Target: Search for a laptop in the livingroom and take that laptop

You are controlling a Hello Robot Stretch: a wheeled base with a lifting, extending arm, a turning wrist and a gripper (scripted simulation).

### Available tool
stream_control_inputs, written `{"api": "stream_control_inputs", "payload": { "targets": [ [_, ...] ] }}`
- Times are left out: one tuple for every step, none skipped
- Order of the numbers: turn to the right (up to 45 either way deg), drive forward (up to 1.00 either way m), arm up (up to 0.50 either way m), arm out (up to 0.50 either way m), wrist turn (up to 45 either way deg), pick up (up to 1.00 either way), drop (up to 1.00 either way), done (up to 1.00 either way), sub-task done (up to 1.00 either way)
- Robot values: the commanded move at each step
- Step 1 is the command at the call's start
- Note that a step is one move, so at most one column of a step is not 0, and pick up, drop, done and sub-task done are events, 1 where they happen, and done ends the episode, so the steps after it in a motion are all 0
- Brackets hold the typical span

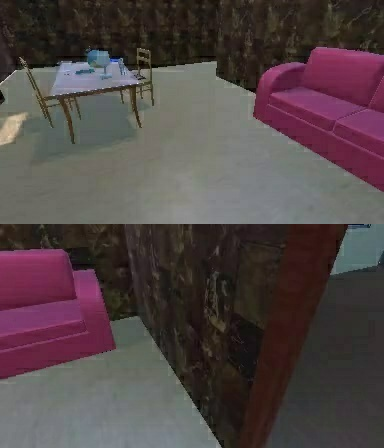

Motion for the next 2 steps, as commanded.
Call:
{"api": "stream_control_inputs", "payload": {
  "targets": [
    [0.0, 1.00, 0.00, 0.00, 0.0, 0.00, 0.00, 0.00, 0.00],
    [0.0, 1.00, 0.00, 0.00, 0.0, 0.00, 0.00, 0.00, 0.00]
  ]
}}
